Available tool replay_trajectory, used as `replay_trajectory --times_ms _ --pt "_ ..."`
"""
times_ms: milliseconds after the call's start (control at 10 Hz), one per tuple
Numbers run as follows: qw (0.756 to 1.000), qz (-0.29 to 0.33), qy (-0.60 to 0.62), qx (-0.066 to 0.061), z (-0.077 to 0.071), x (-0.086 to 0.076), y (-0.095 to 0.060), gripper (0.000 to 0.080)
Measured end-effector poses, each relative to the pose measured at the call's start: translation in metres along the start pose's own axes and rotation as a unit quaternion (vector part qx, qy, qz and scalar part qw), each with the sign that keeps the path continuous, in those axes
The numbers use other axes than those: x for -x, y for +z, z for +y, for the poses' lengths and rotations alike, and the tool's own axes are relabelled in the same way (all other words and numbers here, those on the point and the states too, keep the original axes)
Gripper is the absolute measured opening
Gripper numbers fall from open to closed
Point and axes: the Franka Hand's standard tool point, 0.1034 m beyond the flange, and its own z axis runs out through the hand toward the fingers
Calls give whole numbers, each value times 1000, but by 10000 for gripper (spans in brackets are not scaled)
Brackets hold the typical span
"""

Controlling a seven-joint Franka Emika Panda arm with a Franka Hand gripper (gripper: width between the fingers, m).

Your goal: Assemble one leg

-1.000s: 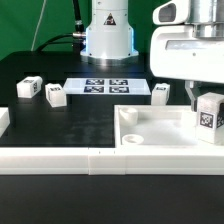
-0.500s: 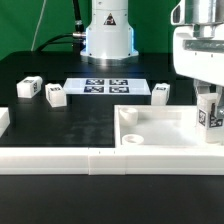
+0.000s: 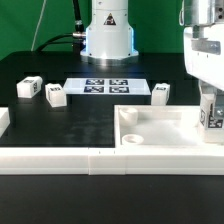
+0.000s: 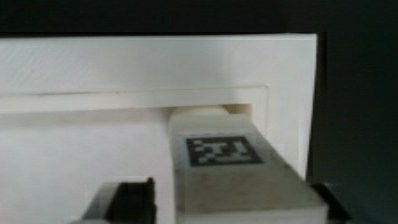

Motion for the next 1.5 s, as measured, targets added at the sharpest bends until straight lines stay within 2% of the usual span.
replay_trajectory --times_ms 100,200,400,600,900,1000,1200,1300,1400,1500 --pt "1000 0 -4 0 0 0 0 517" --pt "1000 -1 -23 0 -1 1 -1 620" --pt "991 0 -136 -1 -2 0 -2 645" --pt "950 6 -313 0 -4 1 -2 648" --pt "873 14 -487 6 -5 3 -3 649" --pt "828 18 -561 13 -6 4 -3 649" --pt "756 21 -654 21 -6 2 -3 649" --pt "722 20 -692 29 -5 2 -3 649" --pt "692 21 -721 31 -5 1 -3 649" --pt "675 20 -737 32 -5 -3 -2 649"
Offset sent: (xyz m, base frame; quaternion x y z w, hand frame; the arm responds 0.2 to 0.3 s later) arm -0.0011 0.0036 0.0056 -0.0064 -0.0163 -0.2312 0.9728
